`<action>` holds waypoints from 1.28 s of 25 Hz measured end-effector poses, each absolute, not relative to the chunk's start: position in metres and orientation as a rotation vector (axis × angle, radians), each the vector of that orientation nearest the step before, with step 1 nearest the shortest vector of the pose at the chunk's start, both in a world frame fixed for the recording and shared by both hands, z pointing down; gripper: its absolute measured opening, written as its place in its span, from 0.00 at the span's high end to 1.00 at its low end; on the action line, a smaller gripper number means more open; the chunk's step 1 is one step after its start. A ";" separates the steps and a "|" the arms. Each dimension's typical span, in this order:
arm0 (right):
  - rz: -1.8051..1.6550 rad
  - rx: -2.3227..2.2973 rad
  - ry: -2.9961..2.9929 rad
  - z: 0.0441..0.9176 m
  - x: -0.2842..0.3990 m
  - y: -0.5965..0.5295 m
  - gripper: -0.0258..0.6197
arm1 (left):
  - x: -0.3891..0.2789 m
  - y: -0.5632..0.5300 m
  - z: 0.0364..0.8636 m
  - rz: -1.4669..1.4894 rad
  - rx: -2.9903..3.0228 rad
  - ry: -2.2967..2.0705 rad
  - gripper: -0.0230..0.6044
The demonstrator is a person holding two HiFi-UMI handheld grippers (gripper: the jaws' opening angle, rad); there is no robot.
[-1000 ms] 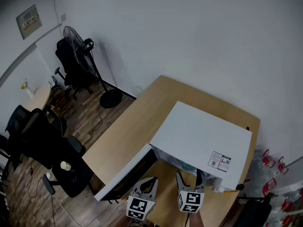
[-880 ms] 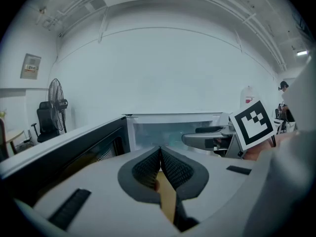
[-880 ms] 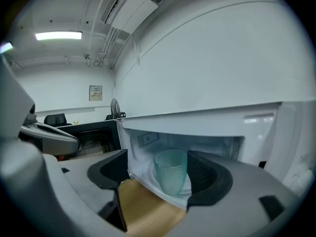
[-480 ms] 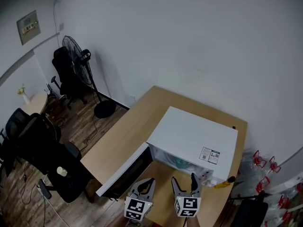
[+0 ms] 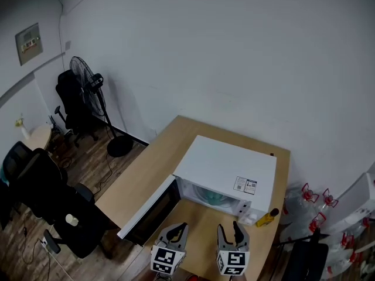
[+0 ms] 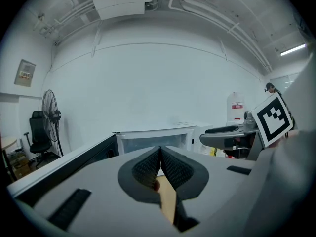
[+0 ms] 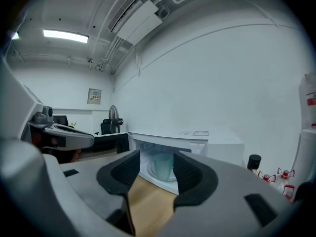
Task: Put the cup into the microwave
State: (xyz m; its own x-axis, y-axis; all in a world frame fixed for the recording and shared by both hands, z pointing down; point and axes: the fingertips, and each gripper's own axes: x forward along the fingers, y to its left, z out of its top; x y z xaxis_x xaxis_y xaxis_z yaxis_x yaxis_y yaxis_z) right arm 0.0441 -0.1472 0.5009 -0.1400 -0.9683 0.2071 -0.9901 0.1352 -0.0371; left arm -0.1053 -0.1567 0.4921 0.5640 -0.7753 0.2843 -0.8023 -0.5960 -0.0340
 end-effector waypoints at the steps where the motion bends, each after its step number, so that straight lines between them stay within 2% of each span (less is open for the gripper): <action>1: 0.244 1.976 -2.253 0.500 0.047 -0.141 0.62 | -0.105 -0.152 0.492 0.416 2.692 -1.354 0.93; 18: 0.221 2.089 -2.137 0.500 0.080 -0.054 0.88 | -0.083 -0.100 0.478 0.390 2.764 -1.225 0.93; 25: 0.261 2.081 -2.106 0.501 0.079 -0.036 0.93 | -0.081 -0.089 0.482 0.405 2.769 -1.188 0.93; 32: 0.247 2.067 -2.106 0.504 0.073 -0.032 0.93 | -0.085 -0.086 0.486 0.409 2.769 -1.183 0.93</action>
State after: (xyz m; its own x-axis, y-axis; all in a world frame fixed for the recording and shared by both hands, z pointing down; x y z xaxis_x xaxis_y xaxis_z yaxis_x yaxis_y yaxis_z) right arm 0.0733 -0.0318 0.5039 -0.0169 -0.9699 0.2430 -0.9998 0.0194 0.0079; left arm -0.0847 -0.0863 0.4856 0.6613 -0.6940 0.2847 -0.7216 -0.6922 -0.0111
